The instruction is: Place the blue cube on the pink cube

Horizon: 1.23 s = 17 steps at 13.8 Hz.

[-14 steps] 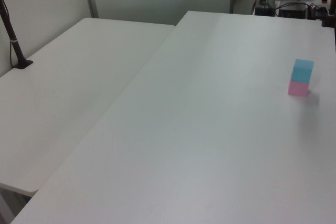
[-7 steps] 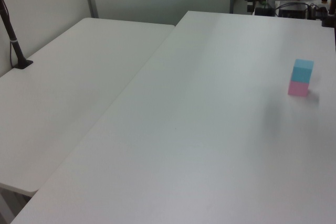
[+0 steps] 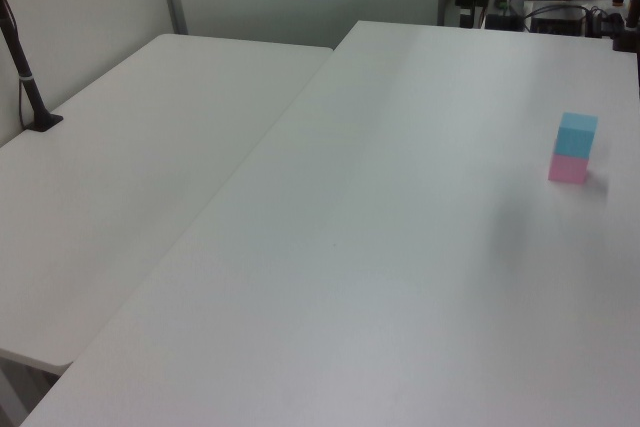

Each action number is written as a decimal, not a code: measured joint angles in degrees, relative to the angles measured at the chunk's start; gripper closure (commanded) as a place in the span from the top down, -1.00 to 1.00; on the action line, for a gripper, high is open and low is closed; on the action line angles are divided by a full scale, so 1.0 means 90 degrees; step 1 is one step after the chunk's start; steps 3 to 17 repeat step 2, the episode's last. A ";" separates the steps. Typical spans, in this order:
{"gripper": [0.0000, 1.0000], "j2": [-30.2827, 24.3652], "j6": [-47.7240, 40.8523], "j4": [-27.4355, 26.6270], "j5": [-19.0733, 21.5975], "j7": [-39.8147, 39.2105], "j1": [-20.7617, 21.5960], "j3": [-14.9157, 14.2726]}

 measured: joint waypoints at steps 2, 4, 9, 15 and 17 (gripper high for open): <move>1.00 0.0000 0.0000 0.0000 -0.0002 0.0027 0.0064 -0.0083; 1.00 0.0000 0.0000 0.0000 -0.0002 0.0027 0.0064 -0.0083; 1.00 0.0000 0.0000 0.0000 -0.0002 0.0027 0.0064 -0.0083; 1.00 0.0000 0.0000 0.0000 -0.0002 0.0027 0.0064 -0.0083; 1.00 0.0000 0.0000 0.0000 -0.0002 0.0027 0.0064 -0.0083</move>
